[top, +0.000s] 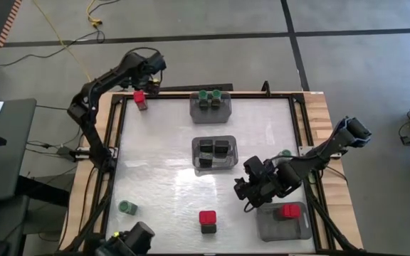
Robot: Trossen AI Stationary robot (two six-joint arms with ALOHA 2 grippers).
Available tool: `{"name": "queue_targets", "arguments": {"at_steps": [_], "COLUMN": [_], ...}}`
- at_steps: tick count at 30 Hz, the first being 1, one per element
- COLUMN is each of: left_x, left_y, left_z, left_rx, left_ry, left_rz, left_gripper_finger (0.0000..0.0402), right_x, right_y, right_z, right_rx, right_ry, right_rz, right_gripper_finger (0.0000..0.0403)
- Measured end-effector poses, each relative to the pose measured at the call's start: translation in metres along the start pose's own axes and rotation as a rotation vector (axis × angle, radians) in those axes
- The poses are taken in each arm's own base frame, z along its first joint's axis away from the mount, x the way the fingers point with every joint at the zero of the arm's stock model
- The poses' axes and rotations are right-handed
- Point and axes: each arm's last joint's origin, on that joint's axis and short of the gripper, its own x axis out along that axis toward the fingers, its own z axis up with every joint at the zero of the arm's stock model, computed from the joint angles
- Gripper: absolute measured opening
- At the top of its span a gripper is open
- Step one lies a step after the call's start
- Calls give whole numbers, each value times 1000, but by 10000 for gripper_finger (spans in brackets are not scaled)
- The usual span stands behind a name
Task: Sort spices by type
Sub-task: Put the red seasoning can into the bottom black bin
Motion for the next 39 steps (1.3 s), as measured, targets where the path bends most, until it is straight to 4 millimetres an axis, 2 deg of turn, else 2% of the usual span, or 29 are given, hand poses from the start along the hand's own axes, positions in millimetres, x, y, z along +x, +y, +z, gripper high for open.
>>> {"name": "queue_targets", "arguments": {"at_steps": [6, 10, 13, 17, 32, 39], "left_x": [29, 41, 51, 68, 78, 100], "left_y": [-12, -20, -20, -10, -2, -8], "left_z": [-8, -8, -5, -5, 4, -16], "left_rx": [12, -45, -95, -166, -261, -275], "left_ry": [-14, -28, -21, 23, 1, 75], "left_rz": [19, -46, -112, -93, -115, -108], "left_gripper_finger": [314, 314, 314, 314, 314, 314], "right_x": [5, 7, 7, 6, 7, 6], "right_y": [-3, -5, -6, -6, -8, -8], "right_z": [8, 10, 10, 10, 10, 8], "right_rx": [32, 56, 67, 77, 79, 68], "right_ry": [-7, -8, -8, -9, -4, -1], "right_rz": [-28, -48, -49, -49, -70, -76], "right_gripper_finger": [303, 303, 303, 303, 303, 303]}}
